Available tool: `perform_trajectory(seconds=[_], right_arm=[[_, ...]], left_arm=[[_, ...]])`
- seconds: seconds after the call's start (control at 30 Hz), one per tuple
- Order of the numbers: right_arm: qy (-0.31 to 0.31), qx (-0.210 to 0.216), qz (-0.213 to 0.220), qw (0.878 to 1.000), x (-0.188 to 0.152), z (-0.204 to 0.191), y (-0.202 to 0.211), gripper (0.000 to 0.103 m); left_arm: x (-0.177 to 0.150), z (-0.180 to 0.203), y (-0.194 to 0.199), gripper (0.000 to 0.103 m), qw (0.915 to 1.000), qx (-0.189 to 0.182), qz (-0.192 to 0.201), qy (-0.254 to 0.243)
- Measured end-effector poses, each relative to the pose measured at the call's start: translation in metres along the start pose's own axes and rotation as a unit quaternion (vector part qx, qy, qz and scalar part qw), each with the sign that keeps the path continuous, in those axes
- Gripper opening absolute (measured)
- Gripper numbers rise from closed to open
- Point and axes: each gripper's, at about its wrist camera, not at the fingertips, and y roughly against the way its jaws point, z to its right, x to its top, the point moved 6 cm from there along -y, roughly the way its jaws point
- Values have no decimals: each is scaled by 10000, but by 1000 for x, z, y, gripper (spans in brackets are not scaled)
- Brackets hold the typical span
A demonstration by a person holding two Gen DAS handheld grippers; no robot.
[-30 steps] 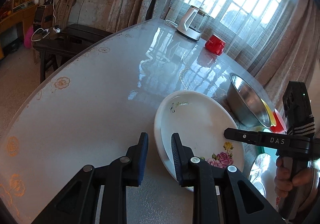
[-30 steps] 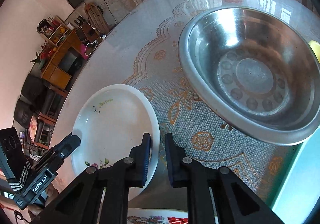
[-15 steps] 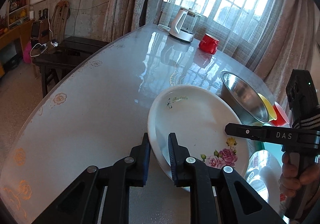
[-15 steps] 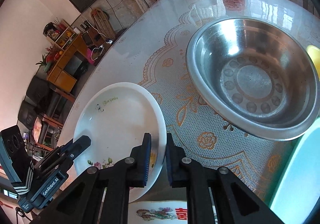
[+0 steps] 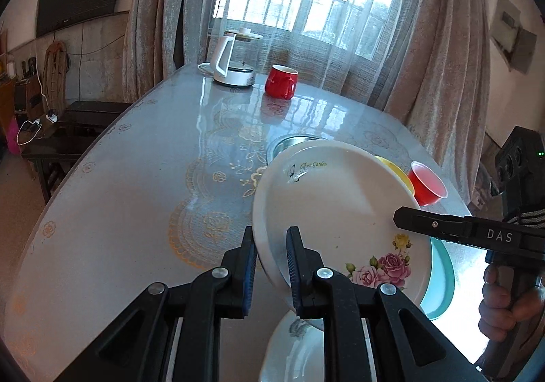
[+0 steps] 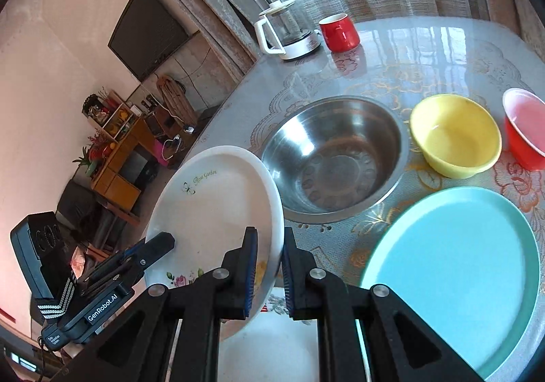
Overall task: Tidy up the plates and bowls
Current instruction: 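Carry the rose-pattern plate over the teal plate and lower it on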
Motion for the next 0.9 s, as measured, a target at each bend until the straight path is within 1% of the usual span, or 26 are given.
perform_trajectory(seconds=[0.13, 0.27, 0.4, 0.47, 0.6, 0.67, 0.73, 0.9], right_arm=[[-297, -186, 251, 9991, -7, 40, 37, 14], [-644, -416, 402, 9962, -14, 84, 67, 14], [-905, -711, 374, 9927, -27, 123, 80, 14], [-1043, -837, 299, 9906, -34, 141, 81, 14], [-1147, -1058, 177, 9876, -44, 163, 78, 14], [-1179, -1093, 106, 9869, -49, 170, 76, 14], [-1207, -1078, 55, 9868, -53, 175, 73, 14], [-1098, -1203, -12, 9866, -54, 178, 65, 14]], left_arm=[[4, 54, -17, 17, 9988, -190, -149, -433], [-1, 104, -40, 18, 9950, -336, -358, -874], [-13, 136, -68, 18, 9908, -433, -711, -1067], [-20, 149, -80, 18, 9883, -410, -834, -1207], [-30, 164, -99, 18, 9842, -340, -1046, -1385], [-33, 166, -106, 18, 9829, -299, -1132, -1421], [-36, 168, -111, 18, 9817, -232, -1189, -1472], [-41, 165, -123, 18, 9794, -66, -1315, -1534]])
